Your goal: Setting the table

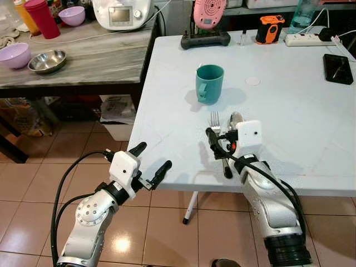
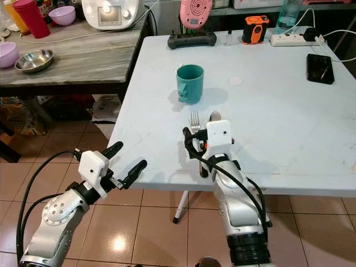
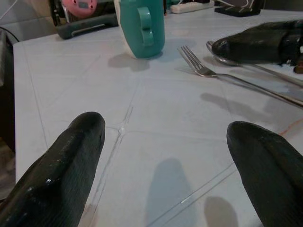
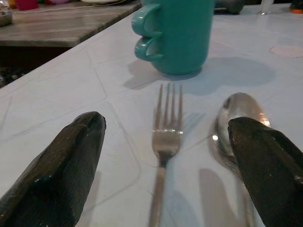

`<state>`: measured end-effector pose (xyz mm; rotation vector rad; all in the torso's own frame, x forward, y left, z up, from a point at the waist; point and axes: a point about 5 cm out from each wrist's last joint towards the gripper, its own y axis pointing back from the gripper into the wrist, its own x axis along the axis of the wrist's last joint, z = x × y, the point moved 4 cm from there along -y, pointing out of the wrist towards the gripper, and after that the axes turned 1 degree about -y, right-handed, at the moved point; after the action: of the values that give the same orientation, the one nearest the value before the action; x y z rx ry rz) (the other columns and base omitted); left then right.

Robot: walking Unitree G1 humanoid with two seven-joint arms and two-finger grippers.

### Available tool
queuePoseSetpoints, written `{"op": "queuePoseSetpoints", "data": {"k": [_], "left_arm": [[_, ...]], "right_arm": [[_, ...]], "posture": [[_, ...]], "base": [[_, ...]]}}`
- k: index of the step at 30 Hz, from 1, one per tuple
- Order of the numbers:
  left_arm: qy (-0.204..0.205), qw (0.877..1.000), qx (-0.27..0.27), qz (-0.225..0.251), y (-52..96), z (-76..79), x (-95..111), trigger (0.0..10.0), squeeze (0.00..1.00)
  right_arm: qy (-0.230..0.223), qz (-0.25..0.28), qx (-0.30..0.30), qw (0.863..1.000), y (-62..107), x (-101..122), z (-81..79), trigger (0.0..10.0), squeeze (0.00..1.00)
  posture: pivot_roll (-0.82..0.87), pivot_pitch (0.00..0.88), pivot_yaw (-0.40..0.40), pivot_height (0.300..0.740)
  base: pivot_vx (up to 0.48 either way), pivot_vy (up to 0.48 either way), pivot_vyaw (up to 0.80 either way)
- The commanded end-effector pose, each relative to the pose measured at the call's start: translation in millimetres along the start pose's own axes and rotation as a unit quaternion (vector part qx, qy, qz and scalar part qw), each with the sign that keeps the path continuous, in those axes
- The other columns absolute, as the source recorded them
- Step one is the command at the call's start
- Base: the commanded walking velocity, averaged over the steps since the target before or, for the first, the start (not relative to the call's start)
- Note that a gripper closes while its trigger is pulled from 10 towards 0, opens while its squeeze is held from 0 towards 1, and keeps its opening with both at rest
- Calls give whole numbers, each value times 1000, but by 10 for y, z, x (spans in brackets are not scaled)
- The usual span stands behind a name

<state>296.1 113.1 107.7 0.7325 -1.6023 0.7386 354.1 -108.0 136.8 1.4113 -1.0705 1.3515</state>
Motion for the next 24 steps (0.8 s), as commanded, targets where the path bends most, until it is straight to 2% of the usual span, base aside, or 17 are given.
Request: {"op": "queuePoseSetpoints", "data": {"k": [1, 2, 3, 4, 6, 7, 8, 9, 11, 12, 13, 24], "left_arm": [[-4, 1000, -8, 0, 19, 6, 19, 10000, 0], [-4, 1000, -8, 0, 19, 6, 19, 10000, 0], [-5, 1000, -18, 8, 17, 35, 45, 10000, 0], [-2, 1000, -24, 12, 15, 52, 58, 10000, 0], [-1, 1000, -24, 12, 14, 54, 59, 10000, 0], [-1, 1000, -24, 12, 13, 51, 59, 10000, 0], [-2, 1000, -23, 11, 12, 50, 59, 10000, 0], [-2, 1000, -23, 11, 11, 47, 58, 10000, 0], [-2, 1000, -23, 11, 10, 45, 58, 10000, 0], [-2, 1000, -23, 11, 9, 44, 56, 10000, 0], [-2, 1000, -23, 11, 9, 44, 55, 10000, 0], [3, 999, -37, 9, 3, 77, 49, 10000, 0]], "right_arm": [[-12, -18, 14, 1000, -35, -51, -82, 10000, 0], [-12, -18, 14, 1000, -35, -51, -82, 10000, 0], [-12, -38, 25, 999, -51, -131, -140, 8039, 0], [-14, -50, 31, 998, -54, -183, -178, 4863, 0], [-16, -54, 31, 998, -54, -196, -186, 4863, 0], [-21, -59, 32, 998, -47, -218, -195, 3255, 0], [-24, -62, 33, 997, -42, -233, -200, 3255, 0], [-22, -69, 31, 997, -34, -263, -196, 2196, 0], [-20, -74, 29, 997, -29, -284, -192, 2196, 0], [-20, -77, 27, 996, -21, -301, -183, 471, 0], [-20, -80, 25, 996, -16, -316, -172, 0, 0], [-18, -122, -14, 992, 27, -443, 31, 0, 0]], "posture": [[-237, 150, 96, 740], [-237, 150, 96, 740], [-235, 152, 98, 740], [-235, 152, 98, 740], [-235, 152, 98, 740], [-232, 151, 99, 740], [-232, 151, 99, 740], [-232, 151, 99, 740], [-232, 151, 99, 740], [-231, 151, 96, 740], [-231, 151, 96, 740], [-234, 151, 102, 740]], "base": [[0, 0, 0], [0, 0, 0], [0, 0, 0], [0, 0, 0], [0, 0, 0], [0, 0, 0], [0, 0, 0], [0, 0, 0], [0, 0, 0], [0, 0, 0], [0, 0, 0], [0, 0, 0]]}}
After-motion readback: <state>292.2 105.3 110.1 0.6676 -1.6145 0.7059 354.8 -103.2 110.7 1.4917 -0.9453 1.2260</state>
